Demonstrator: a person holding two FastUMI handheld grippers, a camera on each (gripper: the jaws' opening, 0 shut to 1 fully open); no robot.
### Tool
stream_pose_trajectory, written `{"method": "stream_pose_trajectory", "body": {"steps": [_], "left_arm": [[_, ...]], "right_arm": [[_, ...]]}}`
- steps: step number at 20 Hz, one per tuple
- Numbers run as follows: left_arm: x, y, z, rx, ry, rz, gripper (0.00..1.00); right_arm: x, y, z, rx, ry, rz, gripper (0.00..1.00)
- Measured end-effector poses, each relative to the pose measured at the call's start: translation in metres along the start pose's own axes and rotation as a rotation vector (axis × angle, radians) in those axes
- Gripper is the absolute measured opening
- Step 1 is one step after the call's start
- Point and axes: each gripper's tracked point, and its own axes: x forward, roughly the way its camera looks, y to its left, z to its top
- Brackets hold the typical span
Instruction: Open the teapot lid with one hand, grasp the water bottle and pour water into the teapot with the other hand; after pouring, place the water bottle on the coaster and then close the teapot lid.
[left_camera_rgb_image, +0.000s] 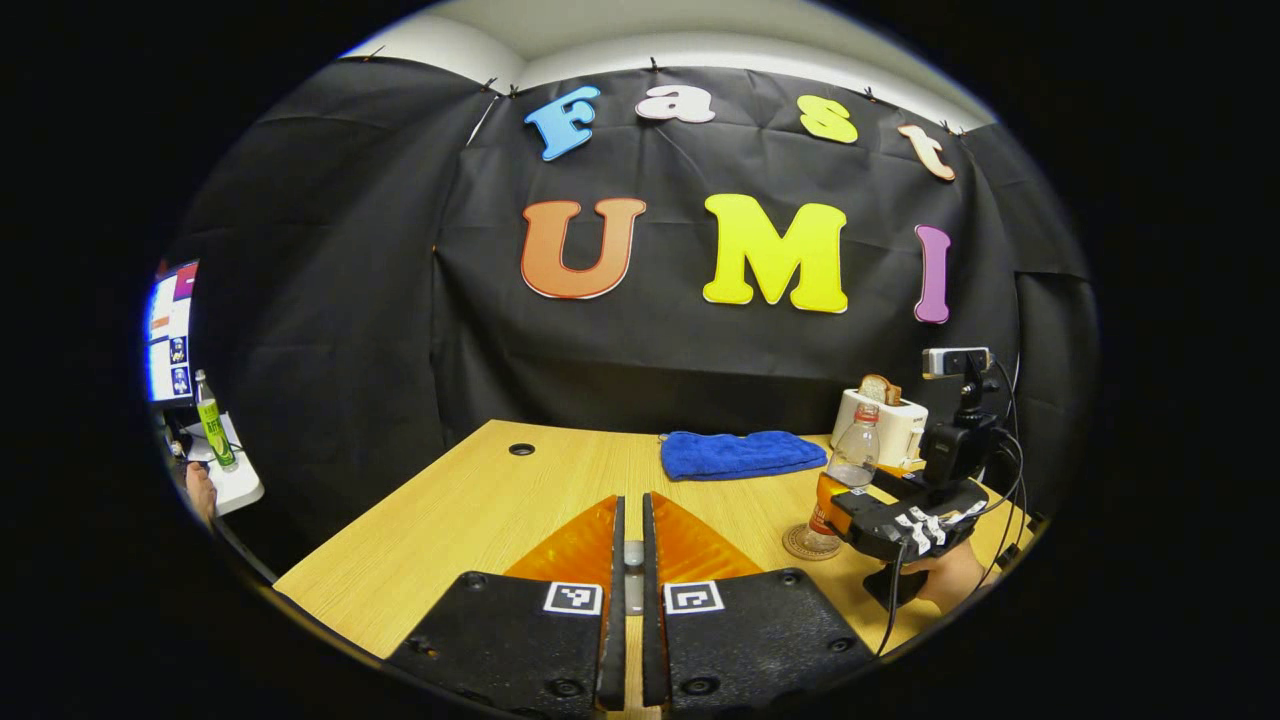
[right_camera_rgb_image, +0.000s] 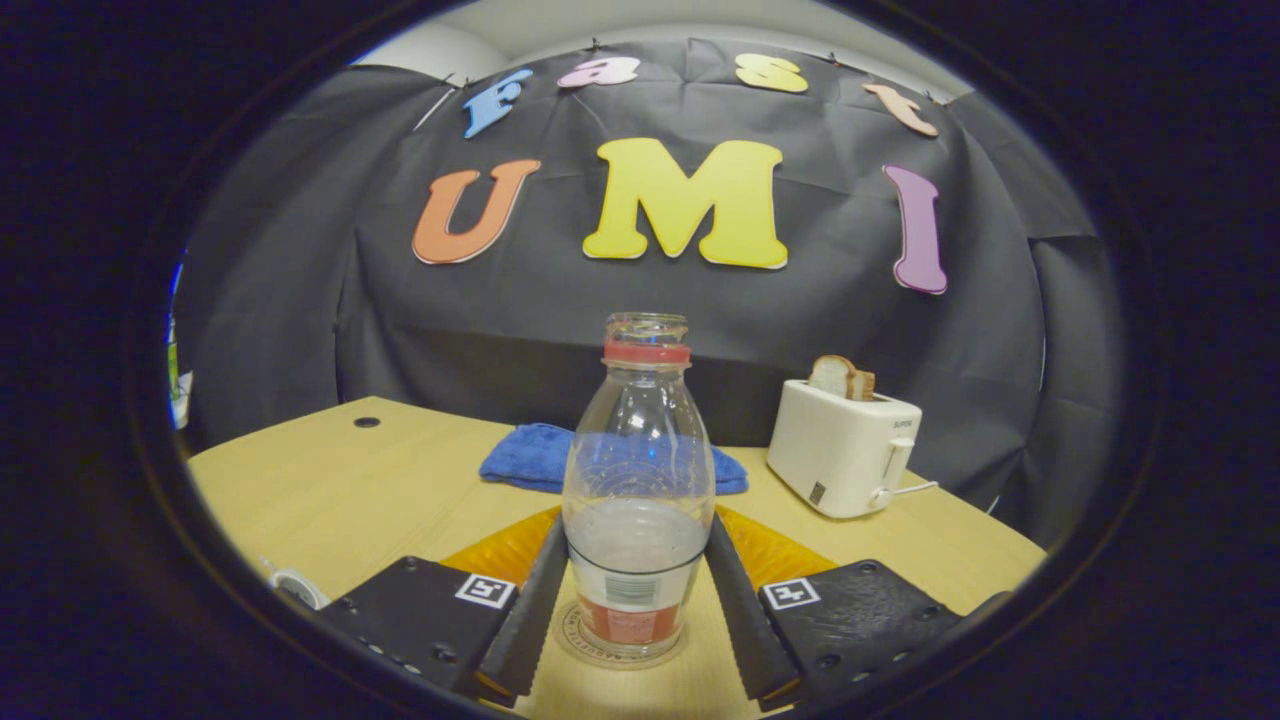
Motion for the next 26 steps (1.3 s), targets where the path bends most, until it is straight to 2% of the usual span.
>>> {"method": "stream_pose_trajectory", "body": {"steps": [3, 4, 5, 11, 14, 15, 18, 22, 23, 25, 26], "left_arm": [[0.000, 0.002, 0.000, 0.000, 0.000, 0.004, 0.08], [0.001, 0.001, 0.000, -0.001, 0.003, 0.003, 0.08], [0.001, 0.000, -0.001, -0.001, 0.002, 0.003, 0.08], [0.001, 0.001, 0.000, -0.002, 0.005, 0.003, 0.08], [-0.002, 0.000, 0.000, 0.001, -0.002, 0.010, 0.09], [-0.002, -0.002, 0.001, 0.003, -0.003, 0.005, 0.09], [-0.004, -0.008, 0.002, 0.008, -0.007, -0.004, 0.09], [-0.009, -0.019, 0.004, 0.019, -0.018, -0.016, 0.09], [-0.010, -0.023, 0.005, 0.035, -0.025, -0.016, 0.09], [-0.010, -0.031, 0.007, 0.067, -0.044, -0.020, 0.09], [-0.010, -0.037, 0.006, 0.076, -0.044, -0.028, 0.09]], "right_arm": [[0.002, 0.003, -0.001, 0.025, -0.001, 0.016, 0.75], [0.003, 0.003, 0.000, 0.031, -0.002, 0.019, 0.77], [0.003, 0.003, -0.003, 0.033, 0.000, 0.019, 0.75], [0.001, 0.003, -0.005, 0.045, 0.014, 0.030, 0.78], [-0.003, 0.002, -0.002, 0.069, 0.008, 0.044, 0.93], [-0.006, 0.000, 0.001, 0.071, 0.002, 0.044, 0.95], [-0.014, -0.007, 0.009, 0.081, -0.016, 0.038, 0.96], [-0.034, -0.009, 0.024, 0.071, -0.058, 0.091, 0.93], [-0.041, -0.014, 0.026, 0.061, -0.070, 0.094, 0.98], [-0.056, -0.021, 0.033, 0.051, -0.096, 0.108, 0.95], [-0.065, -0.025, 0.037, 0.047, -0.112, 0.113, 0.98]]}}
